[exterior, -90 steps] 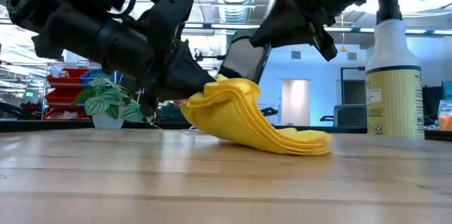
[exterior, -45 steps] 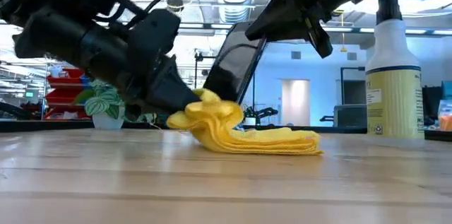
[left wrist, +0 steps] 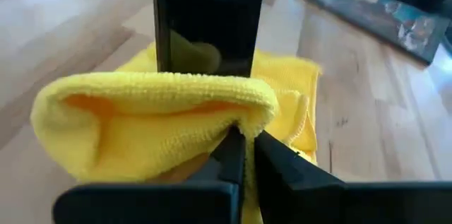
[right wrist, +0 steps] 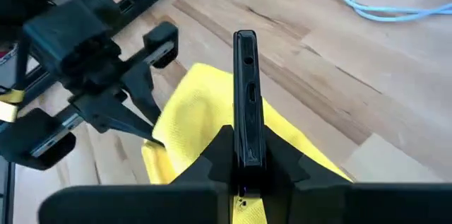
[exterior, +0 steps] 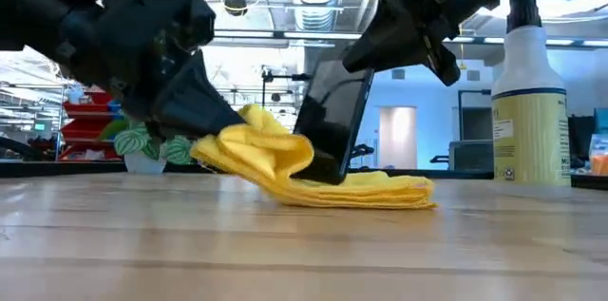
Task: Apply microfiber cloth
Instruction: Wipe the front of the cellphone using a microfiber cloth
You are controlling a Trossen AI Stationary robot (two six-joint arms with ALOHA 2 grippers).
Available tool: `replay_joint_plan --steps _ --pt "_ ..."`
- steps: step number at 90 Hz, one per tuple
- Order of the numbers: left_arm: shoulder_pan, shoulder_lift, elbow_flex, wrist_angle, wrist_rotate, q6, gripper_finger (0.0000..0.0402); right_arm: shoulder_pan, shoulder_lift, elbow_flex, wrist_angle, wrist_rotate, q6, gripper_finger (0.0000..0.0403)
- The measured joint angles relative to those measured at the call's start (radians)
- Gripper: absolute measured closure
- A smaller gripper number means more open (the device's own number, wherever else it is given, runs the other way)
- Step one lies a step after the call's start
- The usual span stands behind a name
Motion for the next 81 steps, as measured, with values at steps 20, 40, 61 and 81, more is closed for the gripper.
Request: replay_joint_plan --steps 20,40,61,81 --pt "0.040 0.032 0.001 0.222 -0.002 0.119 0.0402 0.000 0.001 0.000 0.058 -0.001 -0.009 0.0381" --pt "0.065 0.041 0.062 0.360 -0.002 0.350 0.0402 0.002 0.001 0.000 0.061 0.000 -0.012 0.0381" --pt "0.094 0.040 0.154 0.274 -0.023 0.511 0.0402 0.016 0.001 0.000 0.111 -0.001 -0.054 0.0380" --pt "0.116 0.038 0.165 0.189 -0.021 0.475 0.0401 0.036 0.004 -0.003 0.153 0.001 -0.126 0.0381"
